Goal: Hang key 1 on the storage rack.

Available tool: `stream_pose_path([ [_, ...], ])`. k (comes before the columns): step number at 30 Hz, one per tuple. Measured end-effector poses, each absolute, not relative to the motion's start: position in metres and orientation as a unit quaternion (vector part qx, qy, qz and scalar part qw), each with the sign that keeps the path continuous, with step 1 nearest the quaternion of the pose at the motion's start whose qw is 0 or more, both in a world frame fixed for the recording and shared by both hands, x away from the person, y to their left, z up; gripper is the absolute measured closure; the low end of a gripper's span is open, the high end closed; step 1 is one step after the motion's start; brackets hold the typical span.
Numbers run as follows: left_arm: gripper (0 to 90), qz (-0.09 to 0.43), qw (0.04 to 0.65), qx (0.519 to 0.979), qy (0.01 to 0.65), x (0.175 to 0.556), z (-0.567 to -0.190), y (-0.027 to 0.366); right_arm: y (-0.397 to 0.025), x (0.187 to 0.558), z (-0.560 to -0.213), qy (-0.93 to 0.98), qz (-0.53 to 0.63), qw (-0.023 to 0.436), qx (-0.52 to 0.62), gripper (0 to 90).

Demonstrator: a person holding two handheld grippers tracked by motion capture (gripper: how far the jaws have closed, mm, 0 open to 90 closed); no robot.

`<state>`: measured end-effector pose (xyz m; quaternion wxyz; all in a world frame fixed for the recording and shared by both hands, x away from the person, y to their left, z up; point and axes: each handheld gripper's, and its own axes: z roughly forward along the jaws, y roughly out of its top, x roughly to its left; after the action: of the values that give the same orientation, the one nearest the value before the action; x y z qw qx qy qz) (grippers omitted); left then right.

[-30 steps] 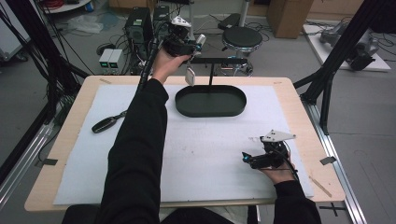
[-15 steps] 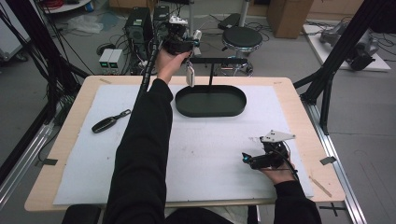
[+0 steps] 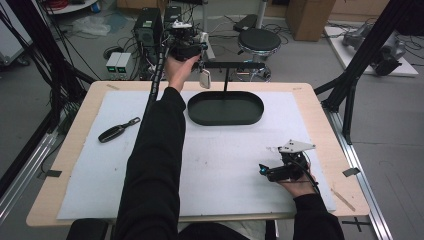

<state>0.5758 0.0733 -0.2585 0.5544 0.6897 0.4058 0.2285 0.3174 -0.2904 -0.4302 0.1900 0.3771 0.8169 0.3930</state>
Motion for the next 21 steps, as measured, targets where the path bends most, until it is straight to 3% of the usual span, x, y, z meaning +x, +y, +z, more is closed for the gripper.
stream_pose_path([
  [2,69.6,0.228,0.55,0.688,0.415,0.574,-0.258,0.075,-0.29,0.317,-0.43,0.816,0.394,0.19,0.377,0.7],
  [7,18.5,0.197,0.543,0.708,0.407,0.57,-0.26,0.078,-0.29,0.317,-0.43,0.816,0.394,0.191,0.376,0.7],
  [9,6.0,0.193,0.519,0.729,0.402,0.569,-0.261,0.078,-0.289,0.316,-0.43,0.816,0.394,0.192,0.376,0.7],
  [13,1.7,0.17,0.503,0.767,0.36,0.561,-0.266,0.084,-0.289,0.316,-0.429,0.817,0.394,0.192,0.375,0.7],
  [21,1.7,0.135,0.502,0.776,0.358,0.549,-0.27,0.11,-0.289,0.317,-0.43,0.817,0.392,0.194,0.376,0.7],
])
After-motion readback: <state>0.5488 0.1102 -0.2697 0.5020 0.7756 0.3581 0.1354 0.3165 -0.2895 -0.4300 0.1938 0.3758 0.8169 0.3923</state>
